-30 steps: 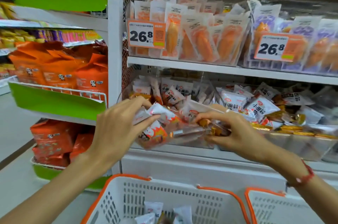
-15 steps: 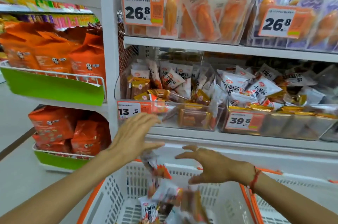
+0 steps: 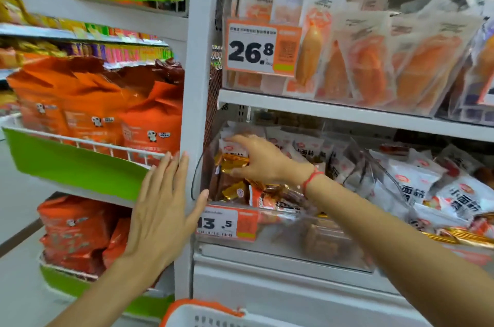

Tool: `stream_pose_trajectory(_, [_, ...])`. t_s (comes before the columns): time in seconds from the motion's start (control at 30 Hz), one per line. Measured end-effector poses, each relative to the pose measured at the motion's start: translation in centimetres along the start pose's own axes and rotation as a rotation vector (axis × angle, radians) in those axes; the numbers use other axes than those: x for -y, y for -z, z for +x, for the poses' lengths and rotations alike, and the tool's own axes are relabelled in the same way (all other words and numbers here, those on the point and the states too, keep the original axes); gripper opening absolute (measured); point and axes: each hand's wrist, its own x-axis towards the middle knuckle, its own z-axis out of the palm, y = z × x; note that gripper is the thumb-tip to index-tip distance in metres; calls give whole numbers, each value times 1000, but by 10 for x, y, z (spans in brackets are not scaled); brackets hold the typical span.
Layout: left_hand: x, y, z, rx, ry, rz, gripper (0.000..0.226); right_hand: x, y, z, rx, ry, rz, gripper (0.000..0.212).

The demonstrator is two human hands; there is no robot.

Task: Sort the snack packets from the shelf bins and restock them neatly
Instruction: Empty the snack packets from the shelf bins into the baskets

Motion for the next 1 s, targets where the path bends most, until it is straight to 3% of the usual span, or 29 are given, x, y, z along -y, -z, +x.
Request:
stream_pose_trajectory(0.07, [-3, -2, 0, -4, 5, 26, 73, 11, -2, 15, 182, -58, -26, 98])
stream_pose_trajectory(0.17, [-4, -1, 0, 16, 9, 44, 73, 17, 7, 26, 300, 1, -247, 72])
stream_pose_trajectory(0.33, [-4, 1, 1, 26, 7, 9, 72, 5, -22, 28, 186, -50, -131, 86])
stream_pose_trajectory(0.53, [4, 10, 4, -16, -10, -83, 61, -9, -26, 22, 305, -27, -56, 84])
stream_pose_trajectory(0.7, [-2, 8, 4, -21, 4, -88, 57, -11, -27, -2, 62, 93, -176, 53])
stream_pose_trajectory(0.9, [-11, 23, 4, -29, 52, -132, 52, 0, 22, -68, -288, 93, -31, 45])
stream_pose_trajectory(1.0, [-30, 30, -2, -13, -130, -139, 45, 6, 42, -123, -391, 97, 87, 43])
